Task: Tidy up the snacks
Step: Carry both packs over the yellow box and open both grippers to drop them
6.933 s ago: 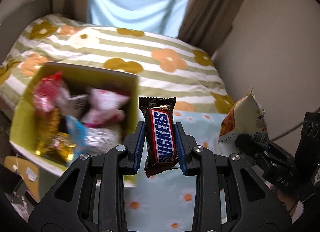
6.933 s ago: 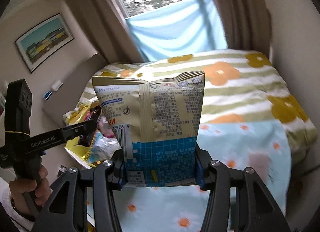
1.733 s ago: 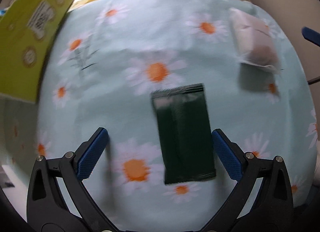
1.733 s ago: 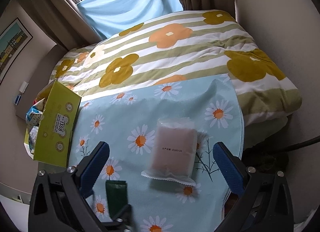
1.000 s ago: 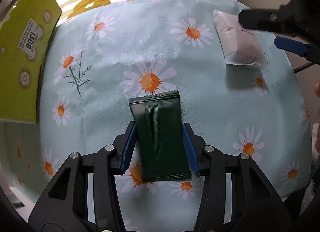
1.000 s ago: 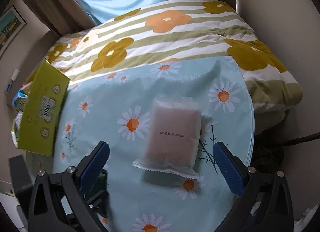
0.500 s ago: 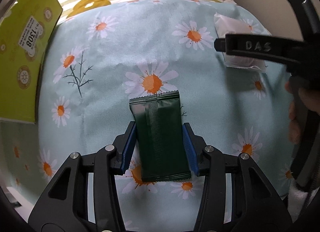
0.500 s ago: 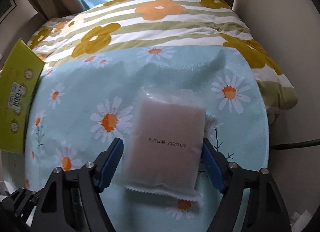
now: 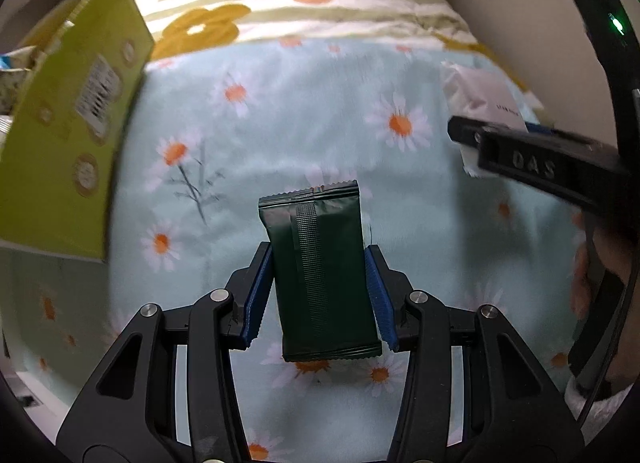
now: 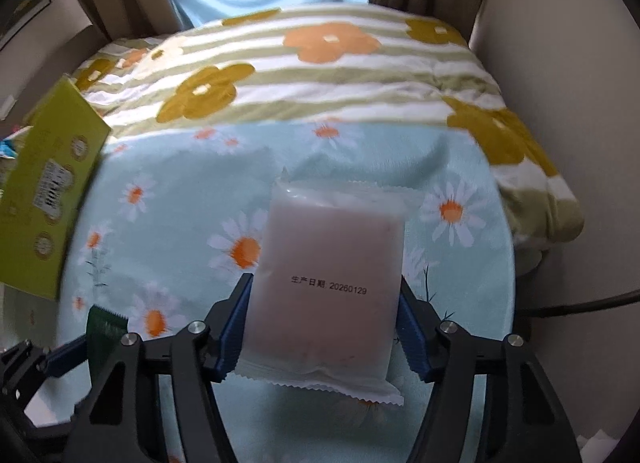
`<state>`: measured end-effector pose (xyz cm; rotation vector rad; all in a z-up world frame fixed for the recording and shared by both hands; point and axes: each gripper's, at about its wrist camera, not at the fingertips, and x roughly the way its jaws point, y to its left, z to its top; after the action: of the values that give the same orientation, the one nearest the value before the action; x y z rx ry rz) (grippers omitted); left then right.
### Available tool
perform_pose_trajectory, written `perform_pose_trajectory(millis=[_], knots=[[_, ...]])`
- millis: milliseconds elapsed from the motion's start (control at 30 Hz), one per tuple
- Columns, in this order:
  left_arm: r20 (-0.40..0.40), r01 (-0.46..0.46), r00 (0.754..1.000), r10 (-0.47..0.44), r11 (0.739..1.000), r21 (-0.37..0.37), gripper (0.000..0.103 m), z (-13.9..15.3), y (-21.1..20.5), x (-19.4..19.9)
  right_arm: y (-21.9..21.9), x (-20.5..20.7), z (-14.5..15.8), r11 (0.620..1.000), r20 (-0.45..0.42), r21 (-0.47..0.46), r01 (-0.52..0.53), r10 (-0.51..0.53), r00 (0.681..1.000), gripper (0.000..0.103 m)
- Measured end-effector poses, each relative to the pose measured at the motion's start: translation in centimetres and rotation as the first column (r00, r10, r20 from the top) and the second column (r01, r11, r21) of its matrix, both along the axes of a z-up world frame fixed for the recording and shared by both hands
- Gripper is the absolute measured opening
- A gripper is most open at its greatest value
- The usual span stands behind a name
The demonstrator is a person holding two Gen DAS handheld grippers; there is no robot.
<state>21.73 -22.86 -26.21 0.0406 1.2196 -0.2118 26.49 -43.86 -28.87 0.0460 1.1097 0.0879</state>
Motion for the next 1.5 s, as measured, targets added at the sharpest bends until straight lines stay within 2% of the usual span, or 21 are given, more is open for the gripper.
perform_pose_trajectory(millis=[200,367,467,633,833,1000,1133,1200,1233,1267,1300,1400,1500], knots=[[0.116,-0.046,0.992,0.051,0.998,-0.044,0.042,5.8,2.9,0.9,1.9,-0.5,6.2,0.998,0.096,0.027,-0.051,0.048,0.994,0.061],[0.226,-0.071,0.970,0.091,0.993,-0.099,0.042,11.4,7.3,1.9,5.1,-0.8,11.7,0.994,0.179,0.046,-0.102,0.092,0.979,0.061],[0.277,-0.078,0.954,0.111,0.989,-0.128,0.042,14.1,10.8,2.6,8.3,-1.1,14.7,0.989,0.227,0.055,-0.140,0.124,0.966,0.061],[0.319,-0.092,0.939,0.131,0.986,-0.136,0.042,16.7,17.6,4.1,14.6,-1.2,17.6,0.979,0.279,0.083,-0.185,0.155,0.948,0.061],[0.319,-0.119,0.936,0.152,0.986,-0.120,0.042,16.9,26.4,5.7,23.3,0.0,18.2,0.964,0.283,0.136,-0.227,0.181,0.942,0.061],[0.270,-0.138,0.950,0.157,0.987,-0.088,0.042,14.7,33.0,7.0,29.4,1.2,17.0,0.961,0.256,0.149,-0.235,0.192,0.947,0.061],[0.236,-0.113,0.964,0.122,0.992,-0.054,0.042,12.6,35.9,7.8,32.6,1.7,15.8,0.961,0.224,0.170,-0.218,0.178,0.958,0.061],[0.234,-0.082,0.968,0.090,0.996,-0.046,0.047,11.8,36.4,8.1,33.4,1.7,15.3,0.964,0.209,0.169,-0.207,0.170,0.963,0.061],[0.229,-0.067,0.971,0.075,0.997,-0.043,0.069,11.4,36.6,8.1,33.7,1.7,15.1,0.965,0.201,0.167,-0.201,0.166,0.965,0.061],[0.222,-0.061,0.973,0.068,0.997,-0.041,0.098,11.1,36.8,8.2,33.8,1.6,15.0,0.966,0.194,0.166,-0.196,0.163,0.967,0.061],[0.226,-0.059,0.972,0.069,0.997,-0.051,0.102,11.0,37.1,8.0,34.0,1.5,14.9,0.968,0.186,0.161,-0.190,0.159,0.970,0.061],[0.242,-0.046,0.968,0.062,0.997,-0.070,0.103,11.2,37.4,7.3,33.7,1.3,14.7,0.973,0.172,0.151,-0.176,0.150,0.974,0.060],[0.216,-0.050,0.974,0.066,0.996,-0.078,0.103,11.0,38.0,7.1,33.3,1.1,15.0,0.973,0.183,0.151,-0.175,0.146,0.972,0.050]])
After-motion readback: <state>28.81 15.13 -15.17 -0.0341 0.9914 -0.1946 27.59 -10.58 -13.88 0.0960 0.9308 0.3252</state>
